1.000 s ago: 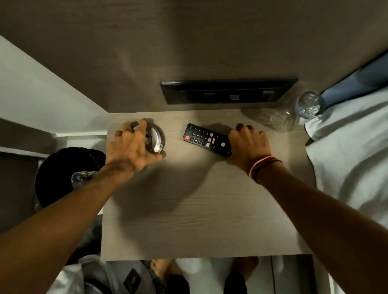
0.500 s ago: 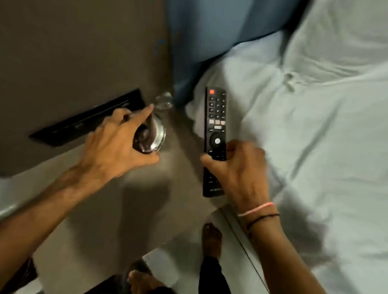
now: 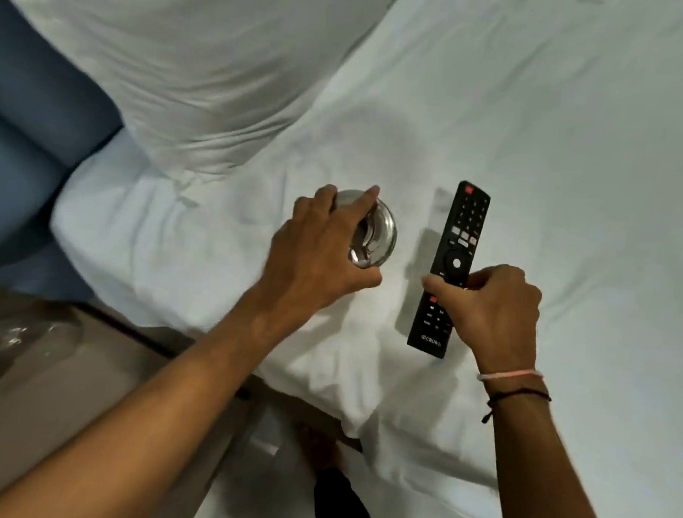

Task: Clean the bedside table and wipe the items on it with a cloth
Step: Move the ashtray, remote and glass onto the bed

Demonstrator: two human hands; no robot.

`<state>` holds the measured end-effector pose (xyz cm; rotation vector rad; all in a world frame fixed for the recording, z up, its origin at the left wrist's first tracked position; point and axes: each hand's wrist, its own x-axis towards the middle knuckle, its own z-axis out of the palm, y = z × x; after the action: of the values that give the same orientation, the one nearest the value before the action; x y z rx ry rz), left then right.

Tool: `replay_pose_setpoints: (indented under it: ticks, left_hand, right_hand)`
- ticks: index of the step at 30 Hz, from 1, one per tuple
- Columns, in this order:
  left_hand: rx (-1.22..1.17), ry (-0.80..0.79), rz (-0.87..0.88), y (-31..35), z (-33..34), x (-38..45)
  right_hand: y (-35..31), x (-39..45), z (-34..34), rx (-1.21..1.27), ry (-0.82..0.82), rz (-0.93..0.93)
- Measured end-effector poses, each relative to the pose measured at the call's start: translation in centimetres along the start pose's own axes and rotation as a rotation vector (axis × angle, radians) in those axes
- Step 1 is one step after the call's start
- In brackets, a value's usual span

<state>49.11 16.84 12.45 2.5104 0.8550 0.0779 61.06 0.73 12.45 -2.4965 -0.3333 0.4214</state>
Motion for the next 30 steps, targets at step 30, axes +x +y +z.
replay_pose_setpoints:
  ticks: [30]
  left_hand:
    - [0.447, 0.382, -0.772, -28.8, -1.1, -32.9]
  right_hand:
    - [-20.1, -20.7, 28.3, -0.309, -0.681, -1.214]
